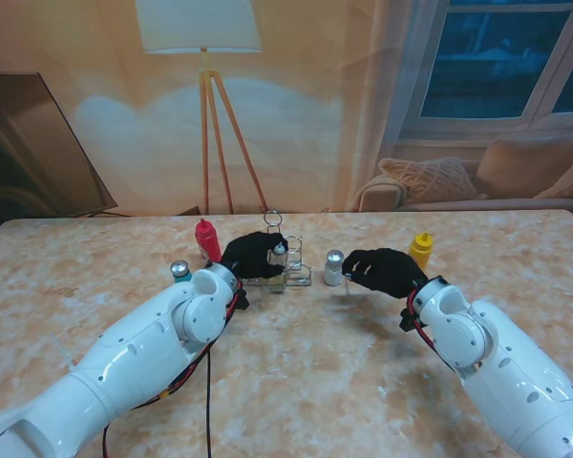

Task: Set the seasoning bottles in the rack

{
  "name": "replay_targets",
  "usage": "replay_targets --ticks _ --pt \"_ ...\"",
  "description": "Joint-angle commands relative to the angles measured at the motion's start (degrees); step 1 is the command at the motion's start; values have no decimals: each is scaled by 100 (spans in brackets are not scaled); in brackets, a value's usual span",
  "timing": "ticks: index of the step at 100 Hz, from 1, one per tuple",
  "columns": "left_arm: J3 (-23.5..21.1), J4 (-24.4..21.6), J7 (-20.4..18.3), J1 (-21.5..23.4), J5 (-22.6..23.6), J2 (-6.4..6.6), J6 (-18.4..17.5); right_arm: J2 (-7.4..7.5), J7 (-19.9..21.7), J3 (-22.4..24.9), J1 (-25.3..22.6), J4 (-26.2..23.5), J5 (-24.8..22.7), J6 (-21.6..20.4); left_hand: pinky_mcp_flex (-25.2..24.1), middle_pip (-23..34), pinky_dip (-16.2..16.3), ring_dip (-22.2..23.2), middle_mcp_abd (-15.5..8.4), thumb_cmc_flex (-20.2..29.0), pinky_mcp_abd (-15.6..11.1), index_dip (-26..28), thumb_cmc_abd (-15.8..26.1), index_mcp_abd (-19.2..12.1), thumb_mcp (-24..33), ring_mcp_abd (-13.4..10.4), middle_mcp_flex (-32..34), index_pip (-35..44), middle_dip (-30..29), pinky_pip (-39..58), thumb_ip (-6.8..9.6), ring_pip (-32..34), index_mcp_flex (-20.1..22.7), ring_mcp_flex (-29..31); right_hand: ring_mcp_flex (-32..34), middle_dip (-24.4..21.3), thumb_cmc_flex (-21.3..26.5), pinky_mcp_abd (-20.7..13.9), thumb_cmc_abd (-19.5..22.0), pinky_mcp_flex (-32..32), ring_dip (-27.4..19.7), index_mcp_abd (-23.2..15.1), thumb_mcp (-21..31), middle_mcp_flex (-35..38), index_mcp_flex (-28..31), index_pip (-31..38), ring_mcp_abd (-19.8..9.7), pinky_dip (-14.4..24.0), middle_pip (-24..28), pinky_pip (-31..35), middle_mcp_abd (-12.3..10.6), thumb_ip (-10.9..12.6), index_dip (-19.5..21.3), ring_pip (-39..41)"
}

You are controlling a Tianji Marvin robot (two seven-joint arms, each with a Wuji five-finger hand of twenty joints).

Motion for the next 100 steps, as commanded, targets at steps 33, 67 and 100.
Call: replay_targets --ticks 33,67,100 --pt "-118 -158 13 111 59 23 30 -20 81 -7 -44 -13 -17 9 -249 -265 48 40 392 -433 122 -18 246 203 79 152 -438 -572 -99 -23 182 85 97 -236 105 153 104 93 -151 -69 135 -136 71 67 15 73 -79 82 57 36 -134 -112 -11 49" --pt "-379 -618 -60 348 310 170 19 -19 80 0 -50 -18 -20 1 -429 -400 106 64 444 -526 194 -14 409 233 -145 285 -577 -820 -125 -57 207 76 97 -419 99 152 106 96 -145 -68 135 -137 71 67 14 73 -77 83 57 41 -132 -113 -11 47" --pt "-682 -1052 -20 619 566 281 -42 -19 79 2 -51 -20 -21 2 -556 -492 121 22 306 -526 275 100 605 111 -400 380 -647 -795 -162 -147 237 -1 61 -538 104 152 105 91 -138 -67 135 -136 65 63 15 74 -87 83 55 38 -130 -113 -9 50"
